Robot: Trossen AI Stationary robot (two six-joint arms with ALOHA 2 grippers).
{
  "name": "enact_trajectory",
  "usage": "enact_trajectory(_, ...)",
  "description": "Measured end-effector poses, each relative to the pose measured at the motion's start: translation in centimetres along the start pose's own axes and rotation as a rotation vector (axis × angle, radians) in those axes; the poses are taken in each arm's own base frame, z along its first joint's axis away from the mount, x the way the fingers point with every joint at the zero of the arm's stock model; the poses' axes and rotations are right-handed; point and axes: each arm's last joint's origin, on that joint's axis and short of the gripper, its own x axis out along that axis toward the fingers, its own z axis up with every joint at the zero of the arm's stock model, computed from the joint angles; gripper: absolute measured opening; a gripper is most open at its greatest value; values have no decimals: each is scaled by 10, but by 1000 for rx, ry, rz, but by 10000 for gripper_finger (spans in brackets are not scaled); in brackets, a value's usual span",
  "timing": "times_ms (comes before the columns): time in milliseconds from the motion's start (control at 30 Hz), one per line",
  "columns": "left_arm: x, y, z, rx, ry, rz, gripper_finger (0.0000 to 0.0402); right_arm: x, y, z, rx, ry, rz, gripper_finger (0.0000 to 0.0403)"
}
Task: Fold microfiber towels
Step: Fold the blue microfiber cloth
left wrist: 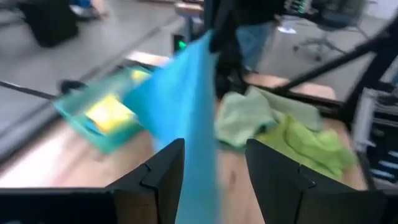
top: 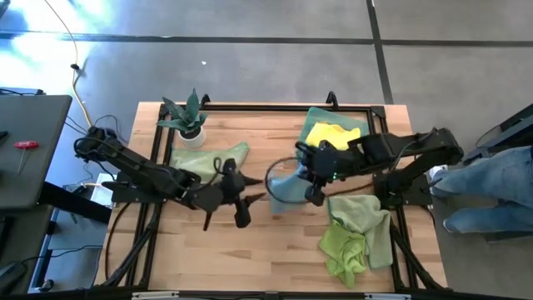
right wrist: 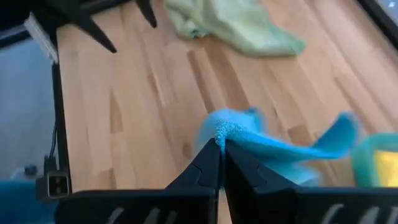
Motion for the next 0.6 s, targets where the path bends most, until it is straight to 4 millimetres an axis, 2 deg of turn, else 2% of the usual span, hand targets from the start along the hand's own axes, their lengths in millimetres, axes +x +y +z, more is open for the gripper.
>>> enact_trajectory(133, -5, 6, 6, 4, -40, 71, 163, -13, 8, 1, -92, -31, 0, 0)
enact_trajectory(233, -6, 8, 8, -4, -42, 66, 163, -18, -1, -1, 15, -34, -138, 0)
enact_trajectory(367, -5, 5, 8, -4, -23, -11, 163, -19, 5, 5, -22, -72, -59, 0)
enact_trajectory(433, -5, 5, 9, 1, -20, -65, 163, -19, 8, 8, 31, -107, -36, 0)
enact_trajectory(533, -5, 2, 11, 10, -27, -141, 163, -20, 5, 15, 127, -213, -103, 0)
enact_trajectory(600, -5, 2, 13, 5, -41, -140, 163, -21, 7, 19, 133, -259, -94, 0)
